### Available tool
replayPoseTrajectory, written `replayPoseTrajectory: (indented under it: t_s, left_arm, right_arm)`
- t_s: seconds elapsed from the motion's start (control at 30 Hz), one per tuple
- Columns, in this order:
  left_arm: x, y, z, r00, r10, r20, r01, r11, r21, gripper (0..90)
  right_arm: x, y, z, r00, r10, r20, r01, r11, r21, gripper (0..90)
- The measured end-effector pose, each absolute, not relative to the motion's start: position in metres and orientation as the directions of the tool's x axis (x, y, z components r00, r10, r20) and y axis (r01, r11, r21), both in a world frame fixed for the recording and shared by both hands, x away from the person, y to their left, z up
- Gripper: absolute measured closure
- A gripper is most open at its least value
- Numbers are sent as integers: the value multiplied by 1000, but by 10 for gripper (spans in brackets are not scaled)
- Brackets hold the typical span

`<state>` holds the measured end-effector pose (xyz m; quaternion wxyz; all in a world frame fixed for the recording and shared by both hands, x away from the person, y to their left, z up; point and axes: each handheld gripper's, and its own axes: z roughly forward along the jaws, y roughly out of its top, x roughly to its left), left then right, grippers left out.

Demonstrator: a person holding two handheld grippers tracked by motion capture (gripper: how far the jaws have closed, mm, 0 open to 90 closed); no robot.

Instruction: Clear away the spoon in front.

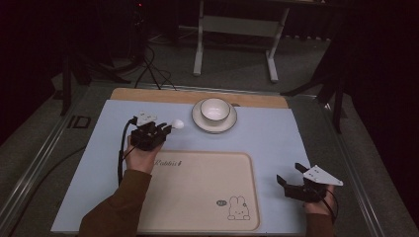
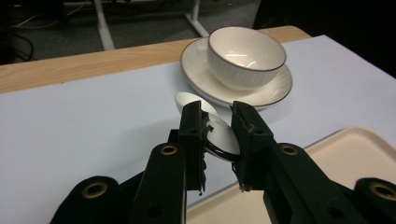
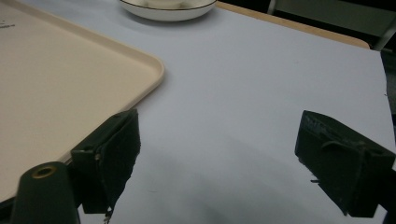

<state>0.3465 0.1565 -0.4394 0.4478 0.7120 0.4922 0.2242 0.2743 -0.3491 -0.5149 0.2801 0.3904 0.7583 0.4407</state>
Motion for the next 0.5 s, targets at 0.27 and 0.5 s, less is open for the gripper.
replayPoseTrajectory:
  t_s: [0.27,0.5]
  left_arm:
    - [337,174,-448,381,914,-141,513,-83,854,754]
    - [327,188,-462,342,926,-161,538,-53,841,754]
  right_arm:
    - [274,-349,-515,-537,840,-80,347,307,886,140]
    - [274,-349,-515,-537,840,-80,347,306,887,139]
